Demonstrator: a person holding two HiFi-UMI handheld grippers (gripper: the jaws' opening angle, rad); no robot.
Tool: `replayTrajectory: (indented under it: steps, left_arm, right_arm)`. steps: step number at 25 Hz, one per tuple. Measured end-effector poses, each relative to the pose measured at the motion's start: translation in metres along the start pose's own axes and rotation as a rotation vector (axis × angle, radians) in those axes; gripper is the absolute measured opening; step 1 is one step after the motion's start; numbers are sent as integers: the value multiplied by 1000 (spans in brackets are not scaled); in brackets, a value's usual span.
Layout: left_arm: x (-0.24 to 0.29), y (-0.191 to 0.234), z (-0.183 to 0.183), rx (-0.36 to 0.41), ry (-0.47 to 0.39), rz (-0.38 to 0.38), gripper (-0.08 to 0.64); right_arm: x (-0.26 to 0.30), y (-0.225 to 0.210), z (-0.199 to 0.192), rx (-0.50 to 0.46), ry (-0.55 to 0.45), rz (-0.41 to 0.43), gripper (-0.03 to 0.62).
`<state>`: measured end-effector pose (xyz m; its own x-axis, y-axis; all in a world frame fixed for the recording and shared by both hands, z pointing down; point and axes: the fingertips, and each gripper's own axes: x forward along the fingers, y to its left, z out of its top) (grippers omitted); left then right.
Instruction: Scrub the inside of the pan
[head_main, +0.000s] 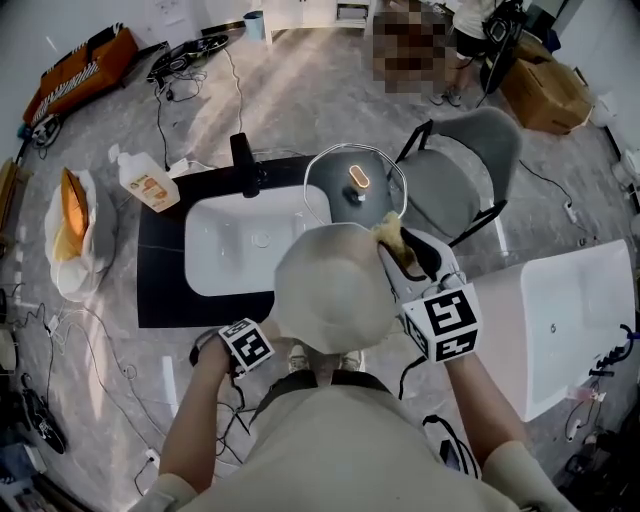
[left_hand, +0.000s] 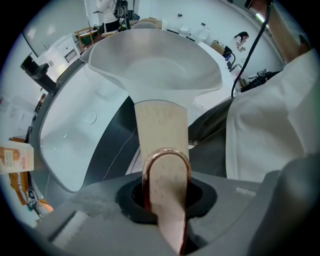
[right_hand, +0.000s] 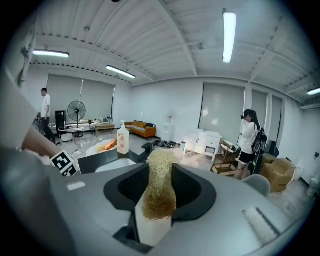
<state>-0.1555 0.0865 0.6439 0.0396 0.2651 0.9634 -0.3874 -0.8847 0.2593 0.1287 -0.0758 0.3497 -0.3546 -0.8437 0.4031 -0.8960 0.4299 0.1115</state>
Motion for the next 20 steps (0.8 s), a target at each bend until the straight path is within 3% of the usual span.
replayTrajectory:
  steps: [12,20]
  left_arm:
    - [1,1,0,-3,2,15,72]
    - [-1,0,0,-3,7,13,72]
  right_arm:
    - [-67,12,100,-46,-285,-40,150]
    - [-104,19,142,-22,-430,-54,149]
